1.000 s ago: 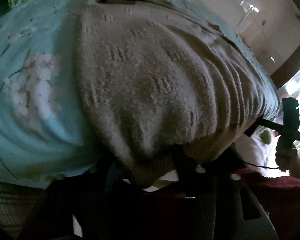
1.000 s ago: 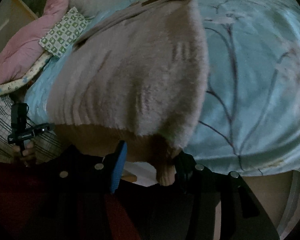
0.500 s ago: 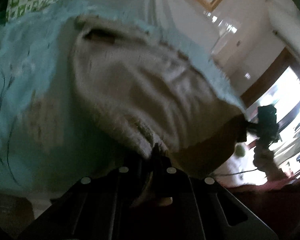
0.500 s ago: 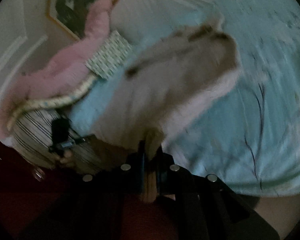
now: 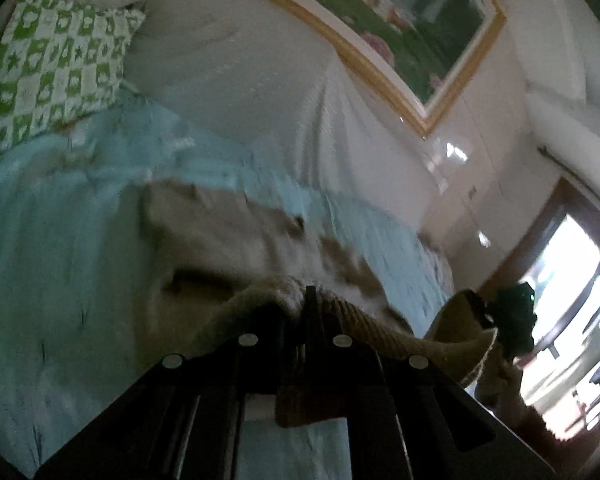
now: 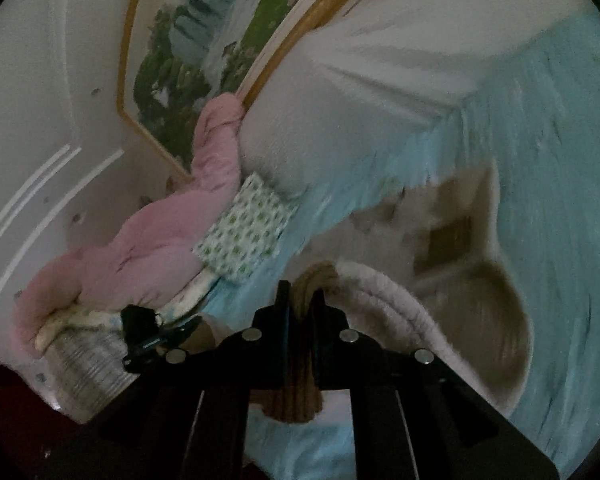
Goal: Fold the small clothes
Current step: 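Fold the hem over toward the collar with both grippers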
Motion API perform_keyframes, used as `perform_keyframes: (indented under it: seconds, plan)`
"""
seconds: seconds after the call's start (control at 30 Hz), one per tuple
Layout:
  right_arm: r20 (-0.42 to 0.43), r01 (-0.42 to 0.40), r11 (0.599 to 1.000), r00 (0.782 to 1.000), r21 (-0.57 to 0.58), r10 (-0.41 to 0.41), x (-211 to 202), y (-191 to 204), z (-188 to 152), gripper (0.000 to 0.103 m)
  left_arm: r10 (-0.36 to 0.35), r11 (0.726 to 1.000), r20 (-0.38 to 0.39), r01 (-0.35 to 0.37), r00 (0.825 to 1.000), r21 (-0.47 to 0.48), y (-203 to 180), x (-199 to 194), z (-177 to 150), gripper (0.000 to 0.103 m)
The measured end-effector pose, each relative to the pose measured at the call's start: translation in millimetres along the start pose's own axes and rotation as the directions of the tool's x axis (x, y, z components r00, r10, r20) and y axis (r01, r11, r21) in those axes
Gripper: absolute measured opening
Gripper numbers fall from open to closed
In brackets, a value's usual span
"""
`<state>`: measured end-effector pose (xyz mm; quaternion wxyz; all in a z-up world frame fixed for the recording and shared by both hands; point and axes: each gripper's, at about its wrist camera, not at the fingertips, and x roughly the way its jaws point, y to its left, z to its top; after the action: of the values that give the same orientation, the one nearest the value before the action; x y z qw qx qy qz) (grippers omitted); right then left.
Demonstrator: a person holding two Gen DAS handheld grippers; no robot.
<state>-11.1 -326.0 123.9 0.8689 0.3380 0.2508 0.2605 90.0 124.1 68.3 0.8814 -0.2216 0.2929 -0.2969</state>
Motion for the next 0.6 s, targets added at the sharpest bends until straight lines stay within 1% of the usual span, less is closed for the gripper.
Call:
perform_keyframes:
  seconds: [0.1, 0.13, 0.23, 0.3, 0.4, 0.53, 0.6]
  plan:
    - [0.028, 0.074, 0.997, 0.997, 0.007, -0.074, 23.0, -11.8, 31.9, 0.009, 0.017, 1.0, 0.007, -0.017, 1.0, -0.014, 12.7, 29.1, 31.8, 0.005]
    - [0.041, 0.103, 0.995, 0.994, 0.016, -0.104, 31.5, -18.3, 41.8, 0.009, 0.026, 1.0, 0.005, -0.026, 1.0, -0.011, 14.7, 36.5, 35.9, 0.005]
    - [0.059, 0.149, 0.986, 0.986, 0.075, -0.154, 54.5, -46.3, 68.5, 0.009, 0.059, 0.998, -0.011, -0.059, 0.998, 0.002, 25.6, 72.9, 55.9, 0.004]
    - [0.05, 0.192, 0.977, 0.979, 0.094, -0.197, 72.7, -61.9, 82.8, 0.009, 0.075, 0.997, -0.022, -0.074, 0.997, 0.008, 34.9, 94.4, 68.6, 0.004]
    - [0.029, 0.224, 0.968, 0.973, 0.115, -0.229, 99.7, -82.2, 97.0, 0.009, 0.091, 0.996, -0.039, -0.092, 0.995, -0.002, 50.3, 120.6, 81.1, 0.004]
    - [-0.014, 0.309, 0.941, 0.951, 0.138, -0.31, 130.2, -112.9, 105.0, 0.009, 0.123, 0.991, -0.081, -0.127, 0.989, -0.047, 79.9, 156.5, 87.4, 0.004]
    - [-0.054, 0.378, 0.916, 0.926, 0.132, -0.374, 145.3, -129.0, 102.9, 0.009, 0.142, 0.985, -0.115, -0.152, 0.983, -0.082, 100.1, 174.6, 84.9, 0.004]
